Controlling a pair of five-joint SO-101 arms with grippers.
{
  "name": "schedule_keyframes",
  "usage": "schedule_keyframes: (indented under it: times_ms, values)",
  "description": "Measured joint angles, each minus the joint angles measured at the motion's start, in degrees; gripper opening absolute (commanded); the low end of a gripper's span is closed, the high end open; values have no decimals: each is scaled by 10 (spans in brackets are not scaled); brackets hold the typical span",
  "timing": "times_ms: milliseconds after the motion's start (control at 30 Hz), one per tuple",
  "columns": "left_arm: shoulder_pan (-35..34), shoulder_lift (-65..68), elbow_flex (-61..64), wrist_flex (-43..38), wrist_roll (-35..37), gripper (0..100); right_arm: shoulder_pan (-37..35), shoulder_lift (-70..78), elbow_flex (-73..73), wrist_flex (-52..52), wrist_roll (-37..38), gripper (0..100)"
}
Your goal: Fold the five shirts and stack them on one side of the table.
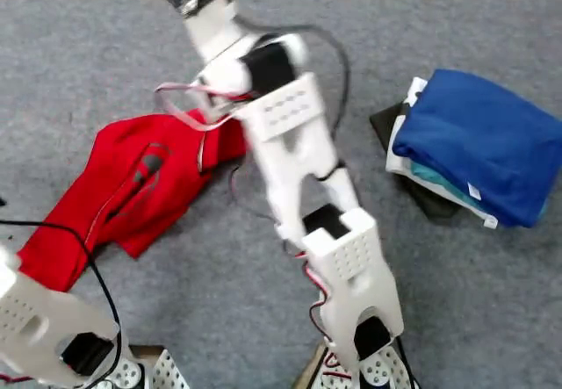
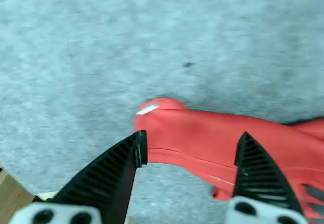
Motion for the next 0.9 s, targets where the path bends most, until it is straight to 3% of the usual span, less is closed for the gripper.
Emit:
schedule_keyframes:
  times_ms: [200,433,500,633,700,900]
  values:
    - [155,0,-2,0,37,285,-70,11,127,-29,-179,262]
    - [304,0,-2,-5,39,285,-76,96,138,-76,-206,255]
    - [316,0,-2,-23,39,285,-76,125,138,-84,-206,203]
    - [319,0,27,-77,39,285,-75,166,138,-86,-206,0]
    - [321,0,49,-105,39,285,-71,170,138,-84,-206,35]
    - [324,0,137,-195,39,265,-38,171,134,-7,-160,4]
